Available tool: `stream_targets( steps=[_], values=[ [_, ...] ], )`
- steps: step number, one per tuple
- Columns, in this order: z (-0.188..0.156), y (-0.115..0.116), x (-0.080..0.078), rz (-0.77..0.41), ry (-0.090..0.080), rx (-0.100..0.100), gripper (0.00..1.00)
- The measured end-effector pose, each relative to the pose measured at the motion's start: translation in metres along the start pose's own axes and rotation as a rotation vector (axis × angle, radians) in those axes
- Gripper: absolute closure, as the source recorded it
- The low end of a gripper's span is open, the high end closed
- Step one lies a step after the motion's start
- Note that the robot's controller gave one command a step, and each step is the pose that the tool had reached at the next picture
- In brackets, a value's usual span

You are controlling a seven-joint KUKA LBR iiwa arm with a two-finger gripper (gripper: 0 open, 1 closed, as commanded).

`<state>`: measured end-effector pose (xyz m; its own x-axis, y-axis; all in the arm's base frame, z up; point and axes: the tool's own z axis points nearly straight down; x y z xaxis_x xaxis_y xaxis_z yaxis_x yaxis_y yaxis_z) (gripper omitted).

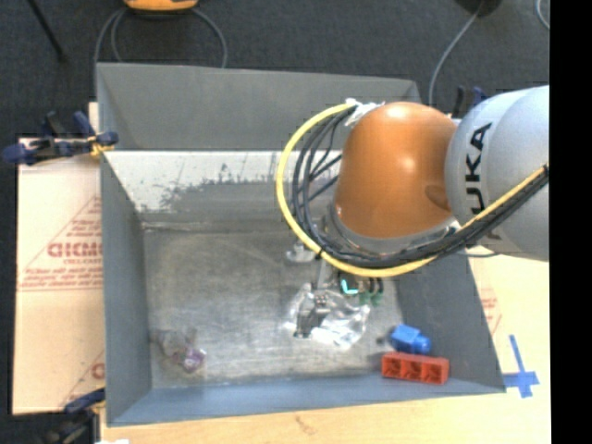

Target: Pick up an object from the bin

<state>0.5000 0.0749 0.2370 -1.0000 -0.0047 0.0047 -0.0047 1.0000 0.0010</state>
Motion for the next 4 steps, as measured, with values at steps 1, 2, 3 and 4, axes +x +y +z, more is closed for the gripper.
stream_targets(
  steps=[1, 2, 3, 4],
  values=[
    [0.126, -0.089, 0.001, -0.065, -0.011, 0.002, 0.00],
    [0.133, -0.119, 0.004, -0.092, -0.004, 0.003, 0.00],
    [0.124, -0.125, 0.006, -0.008, -0.011, -0.001, 0.00],
    [0.161, -0.130, 0.001, -0.167, -0.028, 0.003, 0.00]
  ],
)
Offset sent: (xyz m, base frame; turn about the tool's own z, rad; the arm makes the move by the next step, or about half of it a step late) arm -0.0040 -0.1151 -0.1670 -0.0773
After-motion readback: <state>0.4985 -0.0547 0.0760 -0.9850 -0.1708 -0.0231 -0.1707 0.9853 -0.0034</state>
